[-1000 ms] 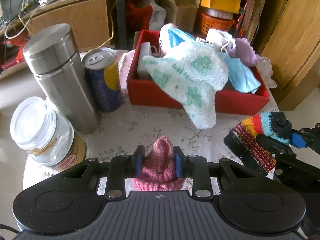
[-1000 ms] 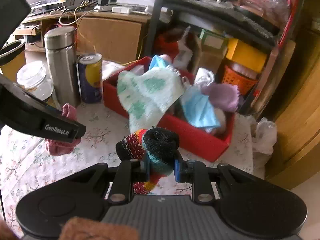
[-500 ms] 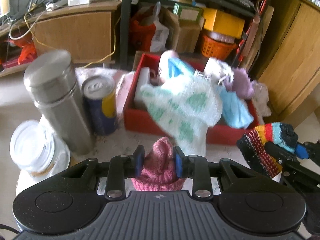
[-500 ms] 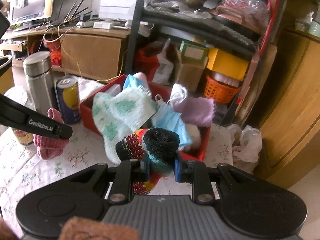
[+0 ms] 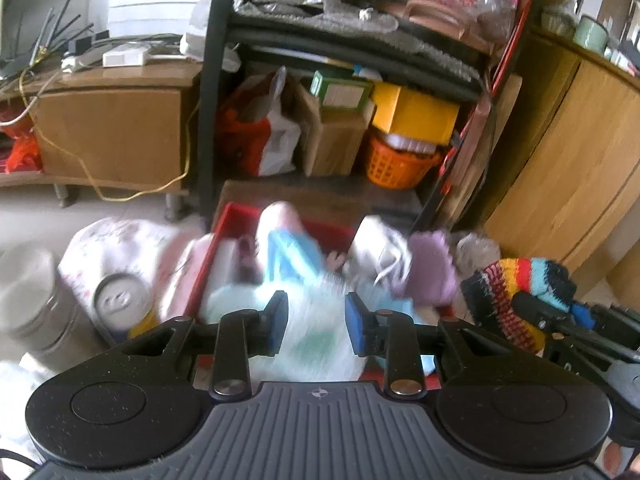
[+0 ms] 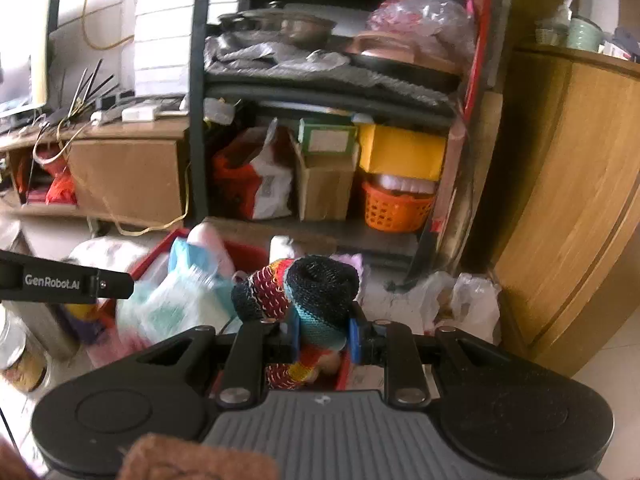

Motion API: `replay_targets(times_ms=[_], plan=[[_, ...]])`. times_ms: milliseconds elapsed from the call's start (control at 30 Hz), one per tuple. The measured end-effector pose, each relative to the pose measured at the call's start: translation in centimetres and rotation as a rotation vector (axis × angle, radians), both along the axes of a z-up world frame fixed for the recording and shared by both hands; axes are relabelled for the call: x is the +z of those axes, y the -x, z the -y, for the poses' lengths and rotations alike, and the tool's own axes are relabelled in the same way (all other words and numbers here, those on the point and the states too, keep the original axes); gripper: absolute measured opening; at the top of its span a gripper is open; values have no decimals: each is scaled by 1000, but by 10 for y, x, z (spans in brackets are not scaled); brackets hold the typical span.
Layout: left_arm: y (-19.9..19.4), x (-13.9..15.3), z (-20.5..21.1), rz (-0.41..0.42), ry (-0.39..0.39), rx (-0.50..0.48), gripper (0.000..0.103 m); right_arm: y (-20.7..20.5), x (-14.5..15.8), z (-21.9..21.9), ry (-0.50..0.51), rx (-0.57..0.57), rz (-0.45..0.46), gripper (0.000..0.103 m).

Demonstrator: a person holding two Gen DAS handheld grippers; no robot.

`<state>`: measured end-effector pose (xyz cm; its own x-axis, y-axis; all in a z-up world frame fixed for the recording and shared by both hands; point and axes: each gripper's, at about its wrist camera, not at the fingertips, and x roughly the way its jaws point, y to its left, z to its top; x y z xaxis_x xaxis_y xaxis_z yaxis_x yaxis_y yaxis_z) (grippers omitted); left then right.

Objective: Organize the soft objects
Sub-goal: 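Lift the pink hat and striped sock and carry them over the red box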

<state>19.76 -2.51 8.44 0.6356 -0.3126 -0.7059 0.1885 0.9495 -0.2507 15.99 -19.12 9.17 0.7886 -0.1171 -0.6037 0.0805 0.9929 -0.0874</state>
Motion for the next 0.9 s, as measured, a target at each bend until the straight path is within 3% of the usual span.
replay_targets(times_ms=[100, 167, 267, 367, 533, 633, 733, 833, 867, 900], plan=[[-11, -2, 8, 0, 10, -6, 31, -17, -2, 9, -32, -9, -4, 0], [-5, -11, 8, -21, -29, -29, 34, -27, -8, 10, -39, 0, -22, 0], [20, -45, 5, -107, -171, -59, 45, -39, -21, 11, -68, 24, -58, 0], [31, -82, 0, -193, -317, -54, 48, -47, -33, 11, -107, 40, -89, 0], [16, -113, -20, -284, -398, 62, 53, -46, -43, 4, -164, 67, -128, 0], [17, -129, -27, -358, -404, 50, 53, -43, -45, -1, -150, 84, -135, 0], [27, -131, -37, -341, -459, 60, 55, -44, -47, -1, -173, 89, -149, 0], [31, -148, -52, -395, -490, 95, 59, -44, -46, -5, -194, 101, -153, 0], [33, -149, -53, -377, -486, 97, 58, -44, -46, -8, -193, 105, -152, 0], [33, -147, -55, -381, -464, 102, 50, -42, -45, -10, -192, 110, -149, 0]])
